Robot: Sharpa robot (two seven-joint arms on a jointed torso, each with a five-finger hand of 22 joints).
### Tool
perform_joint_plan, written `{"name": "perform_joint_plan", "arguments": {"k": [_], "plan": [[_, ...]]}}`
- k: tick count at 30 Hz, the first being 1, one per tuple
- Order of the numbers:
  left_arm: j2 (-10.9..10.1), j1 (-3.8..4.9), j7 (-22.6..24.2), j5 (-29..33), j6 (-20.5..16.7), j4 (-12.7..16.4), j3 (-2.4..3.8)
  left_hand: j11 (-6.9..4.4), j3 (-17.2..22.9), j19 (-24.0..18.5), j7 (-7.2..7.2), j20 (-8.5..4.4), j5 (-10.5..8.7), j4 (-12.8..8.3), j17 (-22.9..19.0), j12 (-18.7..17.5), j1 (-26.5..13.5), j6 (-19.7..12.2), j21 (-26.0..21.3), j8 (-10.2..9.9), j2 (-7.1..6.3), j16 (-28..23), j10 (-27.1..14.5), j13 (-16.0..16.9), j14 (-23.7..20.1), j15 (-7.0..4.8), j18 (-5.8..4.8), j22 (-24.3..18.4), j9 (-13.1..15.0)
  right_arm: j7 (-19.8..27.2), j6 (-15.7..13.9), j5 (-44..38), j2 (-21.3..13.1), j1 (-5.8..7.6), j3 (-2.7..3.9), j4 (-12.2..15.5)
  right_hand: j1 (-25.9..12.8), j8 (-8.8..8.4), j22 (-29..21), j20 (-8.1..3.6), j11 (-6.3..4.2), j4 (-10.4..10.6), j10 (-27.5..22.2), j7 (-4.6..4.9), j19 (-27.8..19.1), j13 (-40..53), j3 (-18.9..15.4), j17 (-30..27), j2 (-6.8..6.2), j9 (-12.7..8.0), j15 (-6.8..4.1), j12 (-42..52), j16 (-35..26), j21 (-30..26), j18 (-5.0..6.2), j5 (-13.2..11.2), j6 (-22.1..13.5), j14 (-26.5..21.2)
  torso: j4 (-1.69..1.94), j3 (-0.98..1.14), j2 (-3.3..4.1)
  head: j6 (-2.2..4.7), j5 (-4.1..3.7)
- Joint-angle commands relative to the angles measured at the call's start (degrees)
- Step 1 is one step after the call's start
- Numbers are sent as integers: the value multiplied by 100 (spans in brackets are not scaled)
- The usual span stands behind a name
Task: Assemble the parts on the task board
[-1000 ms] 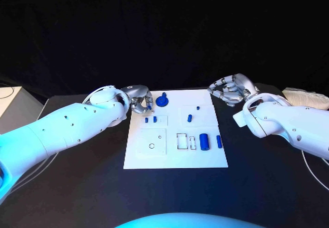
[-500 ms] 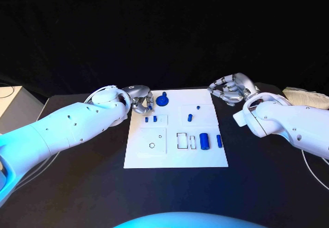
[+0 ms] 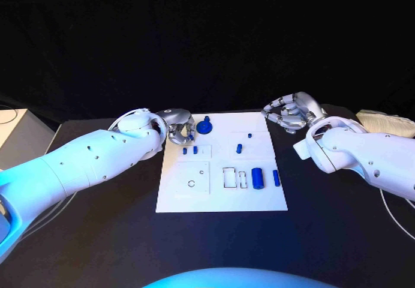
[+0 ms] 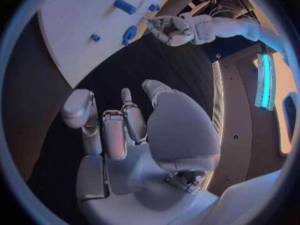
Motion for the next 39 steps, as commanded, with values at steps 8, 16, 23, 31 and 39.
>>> {"name": "perform_joint_plan", "arguments": {"k": [8,16,23,31,39], "plan": [[41,3,72,-39,139,-22,-9,-4,-26,10,8,-10,-13,2,18,-29,-43,39,1,-23,5,-6,46,-6,22,-15,-2,-8,11,55,31,-39,8,-1,2,8,52,23,8,-7,0,3,18,7,51,475,18,772,14,6,39,31,-3,-7,17,12,-29,294,0,-1,0,-1,-10],[61,3,48,-39,254,-48,-25,-3,-26,13,8,-10,-13,0,2,-34,-43,39,2,-25,3,-9,47,-7,15,-15,-3,-5,11,54,31,-39,7,-1,2,11,52,23,8,-7,0,3,18,7,51,475,18,772,14,6,39,31,-3,-7,17,12,-29,294,-2,-3,-1,-9,-15],[67,3,25,-39,332,-52,-58,-3,-26,2,7,-10,-14,-1,-14,-37,-43,39,-6,-26,3,-12,49,-7,7,-15,0,-18,12,56,32,-38,7,-1,2,10,52,23,8,-7,0,3,18,7,51,475,18,772,14,6,39,31,-3,-7,17,12,-29,294,2,0,-2,-15,-19],[111,2,16,-46,288,-114,-104,-4,-35,-6,6,-9,-24,6,-16,-53,-55,50,-16,-27,5,-18,65,-6,4,-15,0,-29,17,62,36,-35,20,-2,2,0,45,34,-10,-9,-2,3,10,4,52,457,22,760,12,9,36,11,-14,-39,21,16,-36,289,0,-2,1,-10,-18],[167,2,32,-46,275,-177,-170,-6,-51,1,4,-7,-33,26,-5,-75,-82,60,-21,-29,15,-19,85,-5,12,-14,-3,-29,25,63,37,-32,20,-2,2,1,45,34,-10,-9,-2,3,10,4,52,457,22,760,12,9,36,11,-14,-39,21,16,-36,289,-7,-1,3,-14,-22]]}}
